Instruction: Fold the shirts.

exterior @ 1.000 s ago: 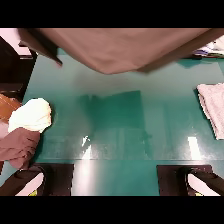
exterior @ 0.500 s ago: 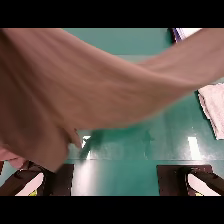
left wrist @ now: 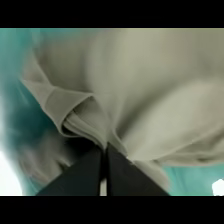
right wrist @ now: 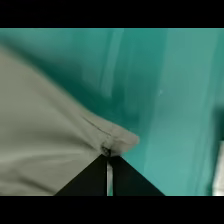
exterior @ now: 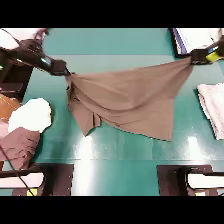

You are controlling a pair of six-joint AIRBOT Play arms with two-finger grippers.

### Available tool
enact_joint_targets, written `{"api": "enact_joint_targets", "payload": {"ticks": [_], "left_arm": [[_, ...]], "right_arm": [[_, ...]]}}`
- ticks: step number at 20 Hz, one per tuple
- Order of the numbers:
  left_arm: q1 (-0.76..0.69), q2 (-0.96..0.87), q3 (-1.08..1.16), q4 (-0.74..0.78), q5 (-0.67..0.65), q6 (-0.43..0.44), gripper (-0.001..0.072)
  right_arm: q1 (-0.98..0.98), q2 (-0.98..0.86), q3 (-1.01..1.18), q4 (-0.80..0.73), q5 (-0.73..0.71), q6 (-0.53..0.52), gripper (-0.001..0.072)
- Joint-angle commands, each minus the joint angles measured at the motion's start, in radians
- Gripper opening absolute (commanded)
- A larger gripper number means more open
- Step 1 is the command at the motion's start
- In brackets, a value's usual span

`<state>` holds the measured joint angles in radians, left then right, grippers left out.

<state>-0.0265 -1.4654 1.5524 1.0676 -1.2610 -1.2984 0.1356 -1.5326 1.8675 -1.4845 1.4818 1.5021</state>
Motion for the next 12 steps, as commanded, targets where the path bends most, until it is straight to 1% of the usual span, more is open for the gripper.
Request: {"api": "enact_joint_targets", "payload": {"ticks": [1,2,3,4,5,7,8,10,12], "left_arm": [[0.007,-0.117,-0.066,-0.002,0.173,0.016,0.0074],[0.014,-0.117,-0.062,-0.002,0.225,0.01,0.0412],[0.028,-0.117,-0.044,-0.002,0.239,-0.019,0.0613],[0.051,-0.114,-0.017,-0.002,0.217,-0.038,0.0608],[0.081,-0.113,0.022,-0.003,0.156,-0.039,0.0608],[0.149,-0.107,0.076,-0.003,-0.019,-0.04,0.0607],[0.179,-0.094,0.066,-0.001,-0.074,-0.04,0.0607],[0.22,-0.048,-0.033,0.009,-0.096,-0.05,0.0607],[0.222,0.002,-0.179,0.027,-0.06,-0.06,0.0607]], "right_arm": [[-0.002,-0.154,0.018,0.027,-0.015,-0.009,0.0015],[-0.01,-0.184,0.055,0.032,-0.014,-0.009,0.0017],[-0.019,-0.208,0.096,0.058,-0.013,-0.011,0.0101],[-0.039,-0.225,0.138,0.113,-0.01,-0.011,0.0335],[-0.063,-0.229,0.171,0.179,0.011,-0.011,0.0383],[-0.124,-0.194,0.163,0.322,0.063,-0.056,0.0383],[-0.158,-0.155,0.113,0.372,0.08,-0.066,0.0383],[-0.215,-0.055,-0.034,0.432,0.092,-0.091,0.0383],[-0.257,0.055,-0.21,0.446,0.071,-0.098,0.0383]]}}
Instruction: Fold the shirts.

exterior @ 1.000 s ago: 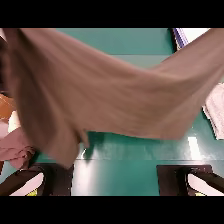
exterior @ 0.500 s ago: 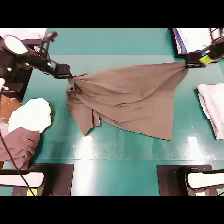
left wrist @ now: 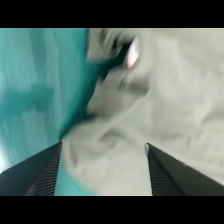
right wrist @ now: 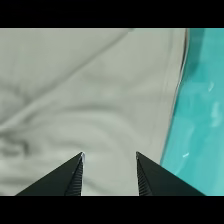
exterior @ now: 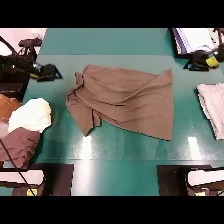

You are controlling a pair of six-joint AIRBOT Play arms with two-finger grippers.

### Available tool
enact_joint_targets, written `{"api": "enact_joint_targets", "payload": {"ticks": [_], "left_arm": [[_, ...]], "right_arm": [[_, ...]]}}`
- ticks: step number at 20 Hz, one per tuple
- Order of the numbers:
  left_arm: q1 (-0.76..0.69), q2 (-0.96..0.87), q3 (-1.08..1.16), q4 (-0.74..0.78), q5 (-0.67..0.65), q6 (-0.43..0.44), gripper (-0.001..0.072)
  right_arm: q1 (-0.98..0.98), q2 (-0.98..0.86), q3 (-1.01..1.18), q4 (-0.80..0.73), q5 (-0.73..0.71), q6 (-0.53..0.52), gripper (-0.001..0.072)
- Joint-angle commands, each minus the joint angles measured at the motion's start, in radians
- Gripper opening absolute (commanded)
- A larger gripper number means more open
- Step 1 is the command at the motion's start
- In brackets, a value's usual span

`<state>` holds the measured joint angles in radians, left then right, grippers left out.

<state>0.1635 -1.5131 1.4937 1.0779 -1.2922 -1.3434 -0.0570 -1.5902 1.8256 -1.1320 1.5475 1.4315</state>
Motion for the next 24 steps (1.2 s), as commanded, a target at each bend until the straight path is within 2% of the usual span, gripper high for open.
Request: {"api": "enact_joint_targets", "payload": {"ticks": [1,5,12,14,15,17,19,24], "left_arm": [[0.024,0.065,-0.195,0.014,-0.003,-0.015,0.0607],[-0.026,0.07,-0.389,0.014,0.112,-0.014,0.0607],[-0.13,0.068,-0.485,0.009,0.29,-0.048,0.0601],[-0.154,0.068,-0.485,-0.004,0.318,-0.047,0.0304],[-0.164,0.068,-0.485,-0.01,0.323,-0.047,0.0254],[-0.171,0.068,-0.485,-0.013,0.319,-0.048,0.0243],[-0.169,0.068,-0.485,-0.008,0.304,-0.045,0.0032],[-0.169,0.143,-0.441,0.045,0.253,-0.044,0.0023]], "right_arm": [[-0.078,0.166,-0.258,0.093,-0.024,-0.028,0.0383],[-0.096,0.321,-0.518,0.093,-0.129,-0.031,0.0382],[-0.096,0.418,-0.669,0.093,-0.161,-0.033,0.0382],[-0.096,0.43,-0.674,0.094,-0.157,-0.038,0.0382],[-0.096,0.433,-0.674,0.092,-0.156,-0.038,0.0382],[-0.096,0.433,-0.674,0.09,-0.139,-0.04,0.0382],[-0.096,0.433,-0.674,0.08,-0.11,-0.054,0.0382],[-0.13,0.457,-0.752,-0.045,-0.036,-0.05,0.0382]]}}
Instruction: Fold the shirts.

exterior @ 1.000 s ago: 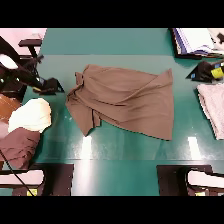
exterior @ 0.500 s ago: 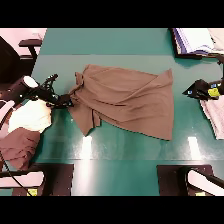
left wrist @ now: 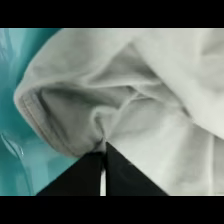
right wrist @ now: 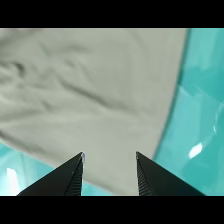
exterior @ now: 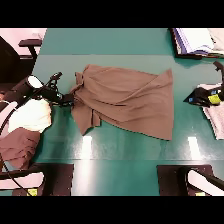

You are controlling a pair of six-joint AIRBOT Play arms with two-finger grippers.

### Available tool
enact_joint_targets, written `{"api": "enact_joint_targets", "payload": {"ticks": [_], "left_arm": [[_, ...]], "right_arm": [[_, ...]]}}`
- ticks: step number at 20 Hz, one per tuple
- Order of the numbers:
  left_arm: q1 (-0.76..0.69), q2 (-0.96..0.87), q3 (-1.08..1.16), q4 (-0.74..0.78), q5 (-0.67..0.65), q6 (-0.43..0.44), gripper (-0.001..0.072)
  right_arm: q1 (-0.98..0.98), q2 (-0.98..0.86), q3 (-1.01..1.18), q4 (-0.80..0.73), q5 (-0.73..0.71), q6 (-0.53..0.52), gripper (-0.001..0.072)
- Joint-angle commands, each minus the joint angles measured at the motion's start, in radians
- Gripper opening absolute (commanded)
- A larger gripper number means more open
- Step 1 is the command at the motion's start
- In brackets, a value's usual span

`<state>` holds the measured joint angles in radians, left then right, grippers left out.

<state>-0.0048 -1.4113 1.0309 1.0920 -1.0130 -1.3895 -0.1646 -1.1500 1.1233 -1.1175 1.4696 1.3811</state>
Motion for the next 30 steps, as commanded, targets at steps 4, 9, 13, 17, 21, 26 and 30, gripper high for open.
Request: {"api": "enact_joint_targets", "payload": {"ticks": [4,9,13,17,21,26,30], "left_arm": [[0.0,0.153,0.056,0.039,-0.037,0.011,0.0023],[-0.001,0.182,0.056,0.033,-0.046,0.01,0.0023],[-0.001,0.182,0.056,0.031,-0.046,0.01,0.0023],[-0.001,0.182,0.056,0.029,-0.051,0.01,0.0023],[0.0,0.251,0.089,0.031,-0.063,0.01,0.0023],[0.0,0.425,0.426,0.031,-0.096,0.009,0.0023],[-0.001,0.508,0.834,0.031,-0.098,0.008,0.0023]], "right_arm": [[-0.178,0.079,-0.34,-0.061,0.027,0.006,0.039],[-0.202,0.101,-0.629,0.039,-0.114,-0.016,0.039],[-0.085,0.077,-0.68,0.16,-0.247,-0.02,0.039],[0.028,-0.01,-0.664,0.217,-0.295,-0.021,0.0172],[0.093,0.051,-0.51,0.201,-0.281,-0.021,0.0015],[0.026,0.246,0.013,0.201,-0.203,-0.016,0.0014],[-0.099,0.298,0.528,0.2,-0.153,-0.013,0.0014]]}}
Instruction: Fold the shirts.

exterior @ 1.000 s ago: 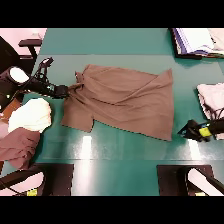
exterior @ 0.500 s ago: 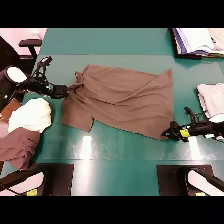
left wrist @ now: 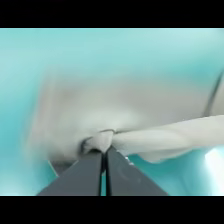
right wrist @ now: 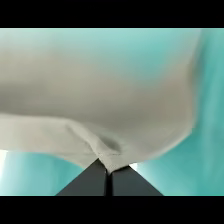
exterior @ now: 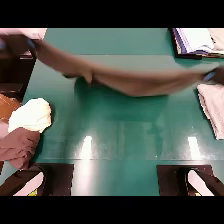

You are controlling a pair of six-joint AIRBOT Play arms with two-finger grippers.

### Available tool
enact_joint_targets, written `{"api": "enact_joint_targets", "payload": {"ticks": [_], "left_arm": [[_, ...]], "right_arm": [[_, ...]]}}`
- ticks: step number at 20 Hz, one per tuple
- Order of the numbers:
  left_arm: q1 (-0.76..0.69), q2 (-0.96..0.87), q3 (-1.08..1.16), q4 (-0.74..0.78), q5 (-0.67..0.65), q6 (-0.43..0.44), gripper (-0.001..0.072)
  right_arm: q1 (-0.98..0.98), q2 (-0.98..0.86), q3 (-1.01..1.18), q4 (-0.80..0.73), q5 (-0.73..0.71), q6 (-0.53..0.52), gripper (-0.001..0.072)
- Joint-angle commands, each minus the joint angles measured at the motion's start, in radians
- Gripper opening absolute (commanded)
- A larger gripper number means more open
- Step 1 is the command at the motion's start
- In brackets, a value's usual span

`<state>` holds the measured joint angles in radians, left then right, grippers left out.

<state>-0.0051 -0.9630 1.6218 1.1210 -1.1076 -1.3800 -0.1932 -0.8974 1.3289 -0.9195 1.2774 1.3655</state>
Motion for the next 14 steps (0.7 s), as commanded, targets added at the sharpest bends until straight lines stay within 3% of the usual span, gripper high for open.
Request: {"api": "enact_joint_targets", "payload": {"ticks": [1,4,7,10,14], "left_arm": [[0.0,0.066,0.34,0.002,-0.002,-0.008,0.0023],[0.0,0.068,0.555,0.001,0.008,-0.033,0.0022],[0.0,0.097,0.597,0.001,0.068,-0.035,0.0021],[0.0,0.093,0.576,0.029,0.053,-0.036,0.0021],[0.0,0.009,0.311,0.082,-0.048,-0.066,0.0022]], "right_arm": [[-0.105,0.045,0.432,0.002,0.06,0.003,0.0014],[-0.221,0.015,0.734,0.001,0.157,0.035,0.0014],[-0.31,-0.034,0.897,0.002,0.225,0.091,0.0013],[-0.333,-0.07,0.888,0.001,0.31,0.142,0.0011],[-0.235,-0.105,0.639,-0.055,0.338,0.165,0.0011]]}}
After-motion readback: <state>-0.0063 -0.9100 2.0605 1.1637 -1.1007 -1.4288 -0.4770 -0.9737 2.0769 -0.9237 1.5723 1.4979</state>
